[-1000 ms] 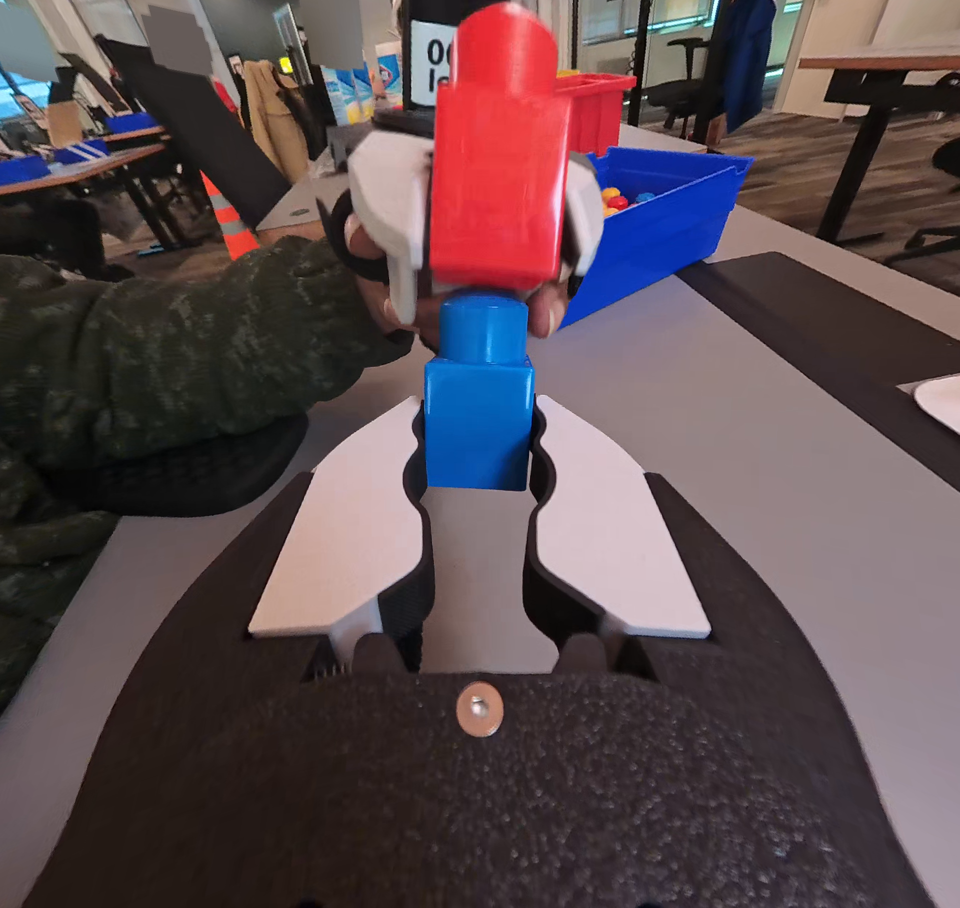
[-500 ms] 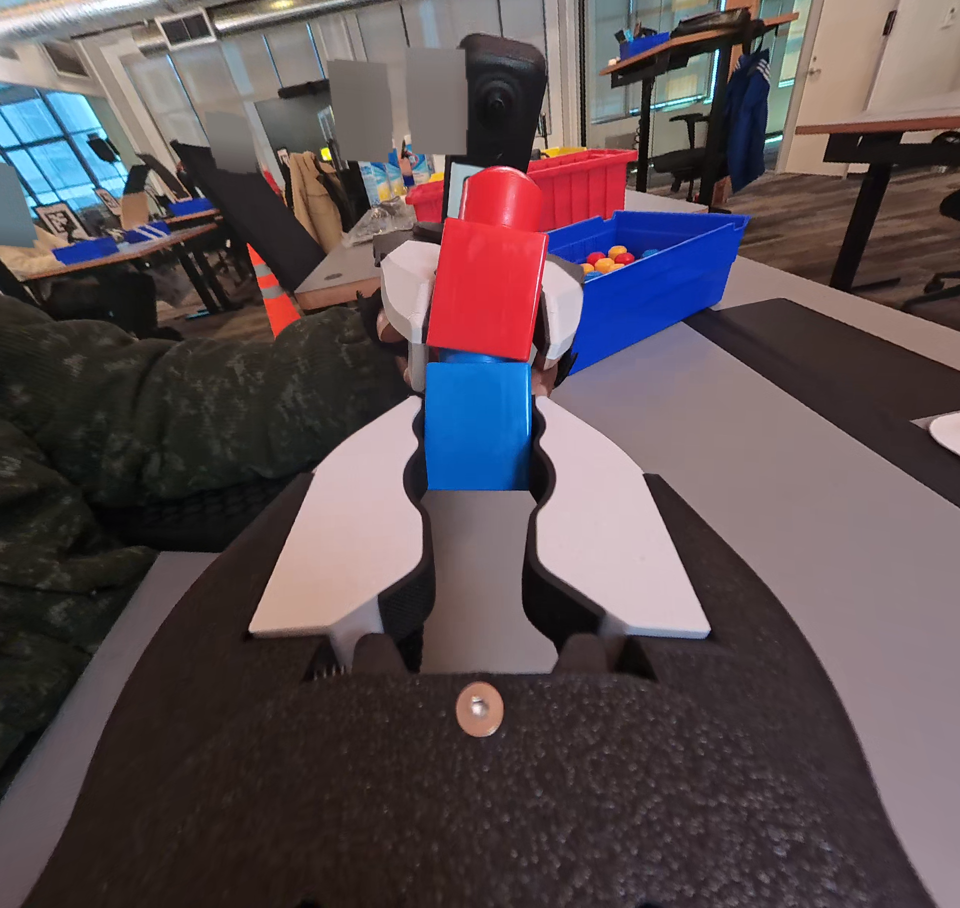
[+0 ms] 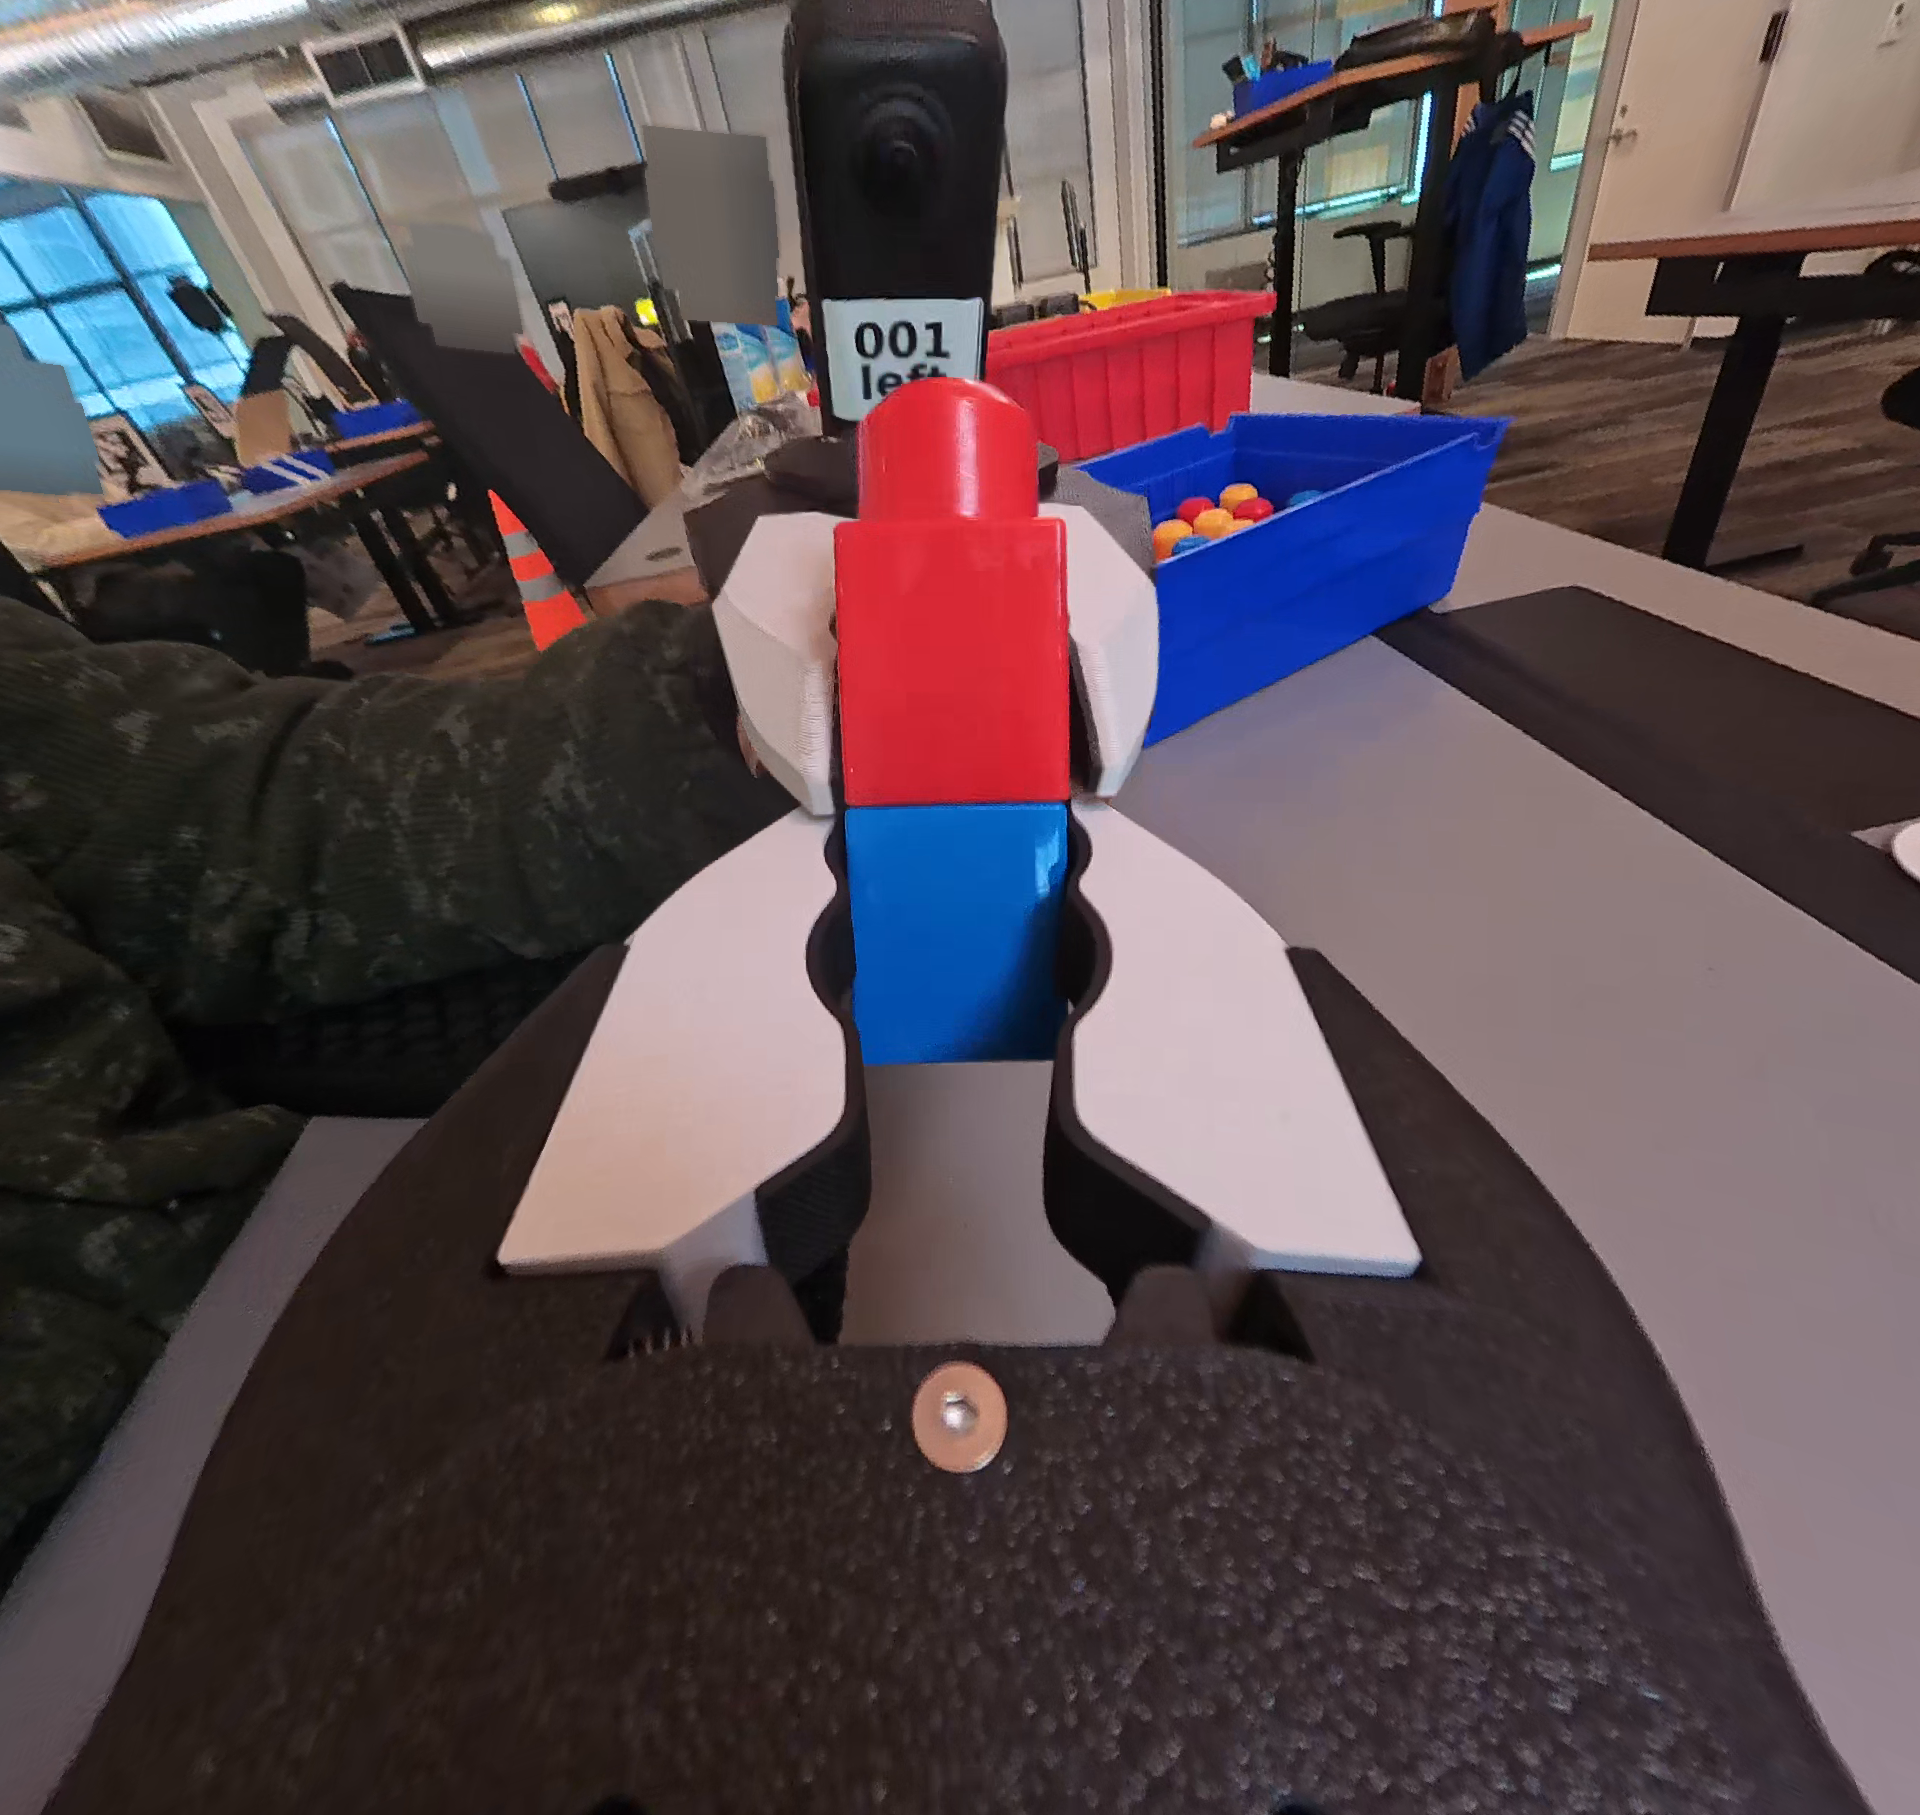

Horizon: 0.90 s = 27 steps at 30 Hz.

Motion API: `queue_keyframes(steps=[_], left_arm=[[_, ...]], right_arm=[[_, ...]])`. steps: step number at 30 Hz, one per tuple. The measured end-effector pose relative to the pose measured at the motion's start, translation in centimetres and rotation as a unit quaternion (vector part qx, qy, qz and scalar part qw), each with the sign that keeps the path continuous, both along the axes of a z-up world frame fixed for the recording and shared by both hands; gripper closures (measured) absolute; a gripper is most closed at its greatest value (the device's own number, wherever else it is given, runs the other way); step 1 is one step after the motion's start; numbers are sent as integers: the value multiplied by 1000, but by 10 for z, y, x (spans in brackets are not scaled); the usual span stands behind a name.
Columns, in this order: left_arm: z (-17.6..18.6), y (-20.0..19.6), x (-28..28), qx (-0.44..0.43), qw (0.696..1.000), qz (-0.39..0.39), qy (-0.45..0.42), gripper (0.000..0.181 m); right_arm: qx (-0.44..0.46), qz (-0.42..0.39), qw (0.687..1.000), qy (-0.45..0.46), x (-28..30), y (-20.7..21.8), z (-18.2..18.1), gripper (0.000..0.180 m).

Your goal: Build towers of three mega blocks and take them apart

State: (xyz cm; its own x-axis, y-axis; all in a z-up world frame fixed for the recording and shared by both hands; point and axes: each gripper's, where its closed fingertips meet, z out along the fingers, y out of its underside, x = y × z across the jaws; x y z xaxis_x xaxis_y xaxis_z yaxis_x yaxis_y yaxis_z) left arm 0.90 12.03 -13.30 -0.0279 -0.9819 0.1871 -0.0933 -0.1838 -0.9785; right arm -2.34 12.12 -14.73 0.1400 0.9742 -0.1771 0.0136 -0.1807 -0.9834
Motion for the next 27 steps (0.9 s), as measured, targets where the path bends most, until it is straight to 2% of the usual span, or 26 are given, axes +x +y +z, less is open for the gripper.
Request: queue_keyframes(steps=[14, 27], left_arm=[[2, 3, -6, 2, 1000, 12, 3, 142], [-8, -9, -11, 13, 999, -26, 19, 143]], right_arm=[[38, -40, 998, -13, -3, 5, 2, 144], [28, 5, 999, -29, -9, -7, -9, 144]])
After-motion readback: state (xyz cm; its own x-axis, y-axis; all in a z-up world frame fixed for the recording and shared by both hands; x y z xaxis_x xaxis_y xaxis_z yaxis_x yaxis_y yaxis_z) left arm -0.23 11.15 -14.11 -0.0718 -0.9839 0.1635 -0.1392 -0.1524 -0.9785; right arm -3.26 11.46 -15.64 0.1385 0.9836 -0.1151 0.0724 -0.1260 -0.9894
